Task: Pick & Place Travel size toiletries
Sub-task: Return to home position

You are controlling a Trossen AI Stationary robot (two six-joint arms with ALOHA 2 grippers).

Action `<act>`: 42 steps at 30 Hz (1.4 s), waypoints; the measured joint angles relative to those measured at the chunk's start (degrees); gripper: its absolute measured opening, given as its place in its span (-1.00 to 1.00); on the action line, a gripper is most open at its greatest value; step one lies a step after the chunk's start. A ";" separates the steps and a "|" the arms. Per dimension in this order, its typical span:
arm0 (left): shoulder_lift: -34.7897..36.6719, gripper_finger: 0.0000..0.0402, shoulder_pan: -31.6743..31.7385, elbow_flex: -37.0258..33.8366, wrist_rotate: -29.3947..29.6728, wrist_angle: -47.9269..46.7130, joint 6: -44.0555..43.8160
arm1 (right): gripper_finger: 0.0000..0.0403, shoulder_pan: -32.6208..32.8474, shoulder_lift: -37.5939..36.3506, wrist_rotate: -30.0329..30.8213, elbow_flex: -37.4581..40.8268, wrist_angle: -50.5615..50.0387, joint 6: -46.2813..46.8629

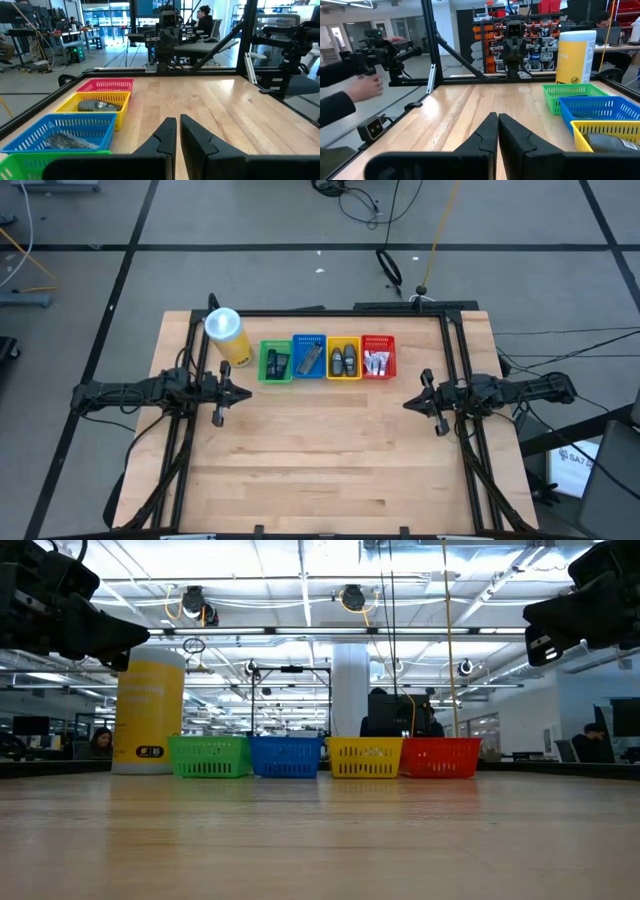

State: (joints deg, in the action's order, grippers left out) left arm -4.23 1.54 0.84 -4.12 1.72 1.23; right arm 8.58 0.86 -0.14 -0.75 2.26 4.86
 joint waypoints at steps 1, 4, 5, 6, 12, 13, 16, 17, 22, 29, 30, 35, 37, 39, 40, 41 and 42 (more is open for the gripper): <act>0.00 -0.87 -0.01 0.00 0.00 0.00 -0.13 | -0.96 0.00 0.00 0.00 0.00 0.00 0.00; 0.49 -0.87 -0.51 0.00 0.12 -0.30 -5.93 | -0.96 0.00 0.00 0.02 0.00 0.02 0.00; 1.10 -0.87 -0.69 0.03 0.34 -0.43 -6.92 | -0.96 0.00 0.00 0.00 0.00 0.02 0.00; 1.72 -0.87 -0.87 0.04 0.91 -0.54 -6.63 | -0.96 0.00 0.02 0.00 0.00 0.02 0.00; 3.89 -0.87 -2.81 0.13 4.25 -1.03 0.75 | -0.96 0.00 0.02 0.04 0.00 0.04 0.00; 3.91 -0.87 -3.08 0.13 4.33 -1.07 0.20 | -0.96 0.00 0.02 0.04 0.00 0.04 0.00; 3.91 -0.87 -3.66 0.13 4.64 -1.14 1.07 | -0.96 0.00 0.02 0.04 0.00 0.04 0.00; 3.91 -0.87 -3.80 0.13 4.70 -1.16 1.67 | -0.96 0.00 0.02 0.04 0.00 0.04 0.00; 3.88 -0.87 -3.91 0.11 4.34 -0.53 1.16 | -0.96 0.00 0.02 0.04 0.00 0.04 0.00; 3.87 -0.87 -3.91 0.07 4.35 -0.26 1.29 | -0.96 0.00 0.02 0.04 0.00 0.04 0.00; 3.87 -0.87 -3.91 0.07 4.35 -0.25 1.29 | -0.96 0.00 0.02 0.04 0.00 0.04 0.00; 3.87 -0.87 -3.87 0.04 4.33 -0.15 1.31 | -0.96 0.00 0.02 0.04 0.00 0.04 0.00; 3.87 -0.87 -3.87 0.00 4.31 -0.09 1.30 | -0.96 0.00 0.02 0.04 0.00 0.04 0.00; 3.87 -0.87 -3.87 0.00 4.27 -0.09 1.29 | -0.96 -0.02 0.02 0.04 0.00 0.04 0.00; 3.87 -0.87 -3.87 0.00 4.26 -0.09 1.30 | -0.96 -0.02 0.02 0.04 0.00 0.04 0.00; 3.87 -0.87 -3.87 0.00 4.26 -0.08 1.31 | -0.96 -0.01 0.02 0.04 0.00 0.04 0.00; 3.87 -0.87 -3.87 0.00 4.24 -0.08 1.30 | -0.96 -0.02 0.02 0.04 0.00 0.04 0.00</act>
State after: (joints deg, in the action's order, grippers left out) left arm -0.36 -2.33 0.84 0.12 1.64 2.54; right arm 8.56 0.89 -0.10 -0.75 2.31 4.86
